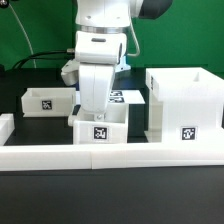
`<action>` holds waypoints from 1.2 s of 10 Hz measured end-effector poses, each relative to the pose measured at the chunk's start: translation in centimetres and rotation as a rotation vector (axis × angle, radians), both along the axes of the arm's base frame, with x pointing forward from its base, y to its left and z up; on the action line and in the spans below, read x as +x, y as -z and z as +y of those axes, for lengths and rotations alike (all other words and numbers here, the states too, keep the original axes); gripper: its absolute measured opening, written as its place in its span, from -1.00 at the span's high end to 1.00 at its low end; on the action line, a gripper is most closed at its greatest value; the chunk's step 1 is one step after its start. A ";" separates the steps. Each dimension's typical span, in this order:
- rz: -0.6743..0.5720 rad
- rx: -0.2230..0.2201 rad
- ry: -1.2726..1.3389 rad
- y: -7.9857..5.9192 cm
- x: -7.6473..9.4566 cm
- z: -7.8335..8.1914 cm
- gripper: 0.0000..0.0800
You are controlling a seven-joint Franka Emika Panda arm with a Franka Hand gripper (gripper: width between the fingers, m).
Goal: Assemble drawer
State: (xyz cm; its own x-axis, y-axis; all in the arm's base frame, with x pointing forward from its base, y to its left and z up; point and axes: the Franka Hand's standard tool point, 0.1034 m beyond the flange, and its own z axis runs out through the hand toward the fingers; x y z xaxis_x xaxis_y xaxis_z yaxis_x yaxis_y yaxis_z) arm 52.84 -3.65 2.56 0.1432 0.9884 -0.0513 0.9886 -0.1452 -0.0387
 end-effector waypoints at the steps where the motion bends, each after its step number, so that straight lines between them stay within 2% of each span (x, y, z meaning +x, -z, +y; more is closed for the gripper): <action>1: 0.003 0.003 -0.004 0.2 0.0 0.4 0.90; 5: -0.002 0.015 -0.011 0.3 0.6 2.1 0.90; 12: 0.009 0.016 -0.005 0.4 0.7 2.2 0.90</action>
Offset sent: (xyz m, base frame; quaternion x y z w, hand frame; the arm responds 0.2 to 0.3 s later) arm 0.0130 0.0193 -0.0010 -0.0055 0.0113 -0.0079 0.9999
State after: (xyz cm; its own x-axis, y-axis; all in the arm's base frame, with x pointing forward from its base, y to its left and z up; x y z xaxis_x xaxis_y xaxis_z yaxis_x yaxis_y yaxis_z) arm 53.55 -1.49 2.13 0.1377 0.9898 -0.0366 0.9890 -0.1394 -0.0501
